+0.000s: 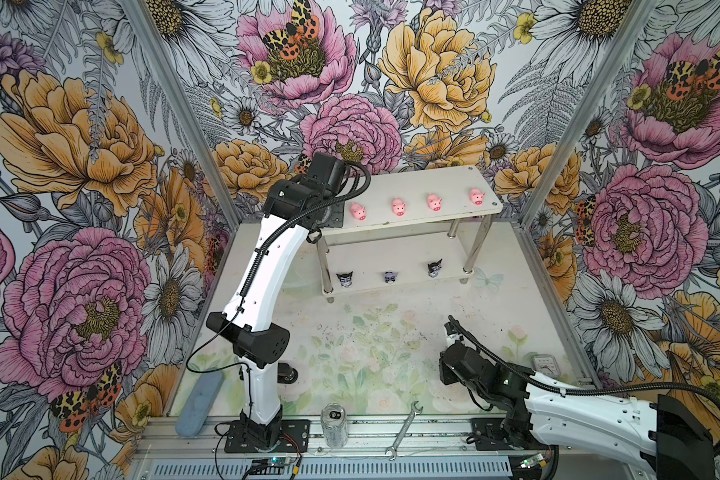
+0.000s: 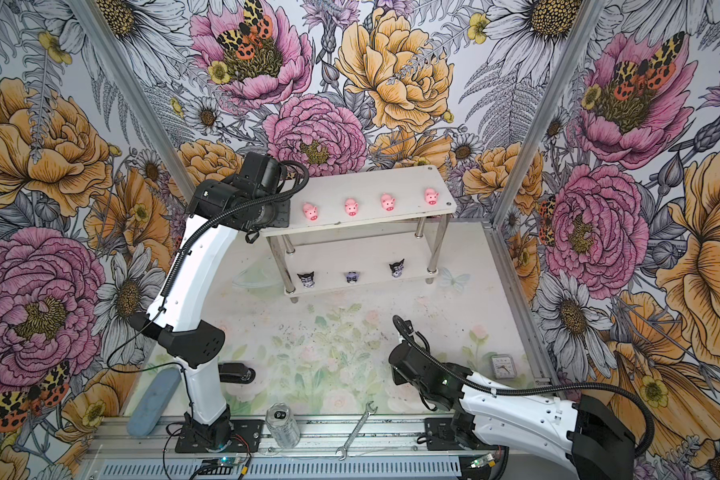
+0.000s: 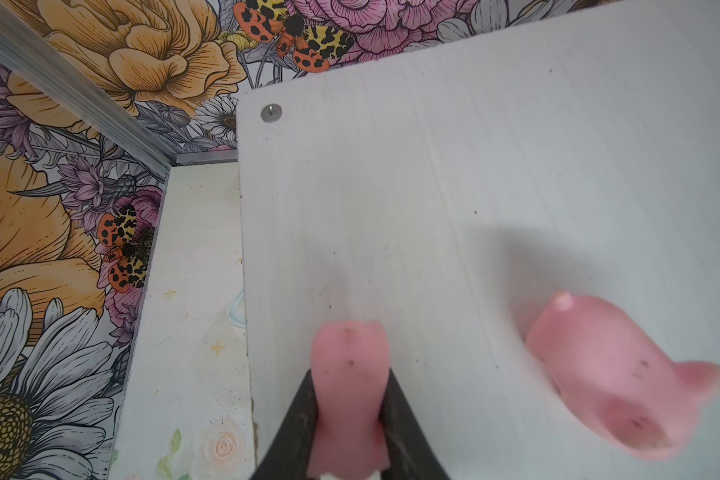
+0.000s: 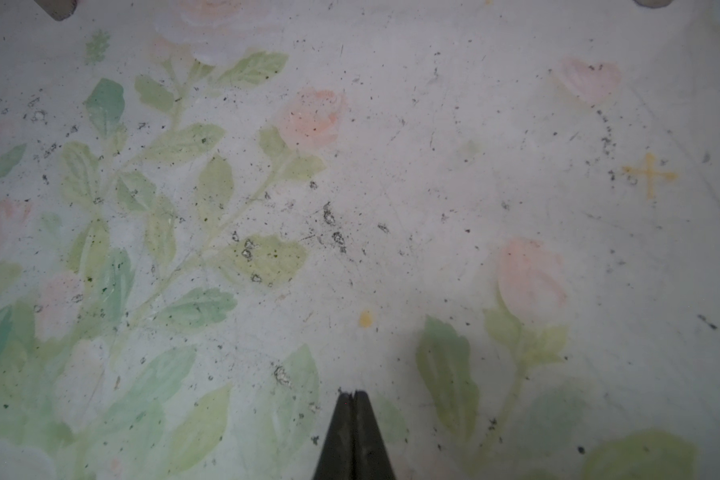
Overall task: Place and organize the plastic toys onto the shelf
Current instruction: 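Lower the pig onto the shelf top at the row's end and open the left gripper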
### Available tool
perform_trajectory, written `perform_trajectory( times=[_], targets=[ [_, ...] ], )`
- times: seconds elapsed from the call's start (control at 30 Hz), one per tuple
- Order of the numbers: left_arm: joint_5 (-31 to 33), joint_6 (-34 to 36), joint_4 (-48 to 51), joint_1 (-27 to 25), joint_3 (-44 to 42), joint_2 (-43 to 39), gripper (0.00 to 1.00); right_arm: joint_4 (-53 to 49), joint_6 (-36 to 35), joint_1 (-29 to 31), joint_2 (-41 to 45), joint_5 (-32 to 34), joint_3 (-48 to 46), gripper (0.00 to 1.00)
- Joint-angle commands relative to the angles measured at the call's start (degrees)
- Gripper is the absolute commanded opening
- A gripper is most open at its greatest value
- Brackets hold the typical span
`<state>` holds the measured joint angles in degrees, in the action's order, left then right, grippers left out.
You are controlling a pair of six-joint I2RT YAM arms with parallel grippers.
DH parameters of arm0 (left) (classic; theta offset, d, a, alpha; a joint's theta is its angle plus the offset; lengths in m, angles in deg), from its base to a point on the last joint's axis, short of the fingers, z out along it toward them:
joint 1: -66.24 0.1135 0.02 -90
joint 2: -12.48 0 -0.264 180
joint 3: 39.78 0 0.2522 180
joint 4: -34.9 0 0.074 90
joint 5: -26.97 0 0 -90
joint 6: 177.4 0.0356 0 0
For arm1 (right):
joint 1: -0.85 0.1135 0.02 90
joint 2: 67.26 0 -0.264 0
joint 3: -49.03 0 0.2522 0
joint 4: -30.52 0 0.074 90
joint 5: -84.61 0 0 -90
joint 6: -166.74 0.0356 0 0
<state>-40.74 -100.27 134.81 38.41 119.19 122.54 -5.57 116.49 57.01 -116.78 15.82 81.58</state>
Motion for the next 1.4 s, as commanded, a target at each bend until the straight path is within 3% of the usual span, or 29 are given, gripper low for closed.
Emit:
perform_trajectory(
  times=[0.0,0.43,0.93,1.37],
  targets=[
    [-1.55,0.19,0.34,0.37,-0.09,0.14,0.27,1.67,-0.68,-0.37,0.26,0.23,-0.33,0.02],
    [-2.36,-1.53,0.42,0.16,-1.21,-5.14,0.22,2.73,-1.0,-0.68,-1.59,-0.55,-0.11,0.02],
    [-2.77,-2.62,0.42,-0.62,-4.43,-4.49,0.23,2.79,-1.06,-0.75,-0.91,-0.65,-0.4,0.03],
    [-3.25,-2.71,0.34,-0.2,-2.86,-2.2,0.29,2.82,-0.91,-0.86,-0.93,-0.65,-0.48,0.04]
  ],
)
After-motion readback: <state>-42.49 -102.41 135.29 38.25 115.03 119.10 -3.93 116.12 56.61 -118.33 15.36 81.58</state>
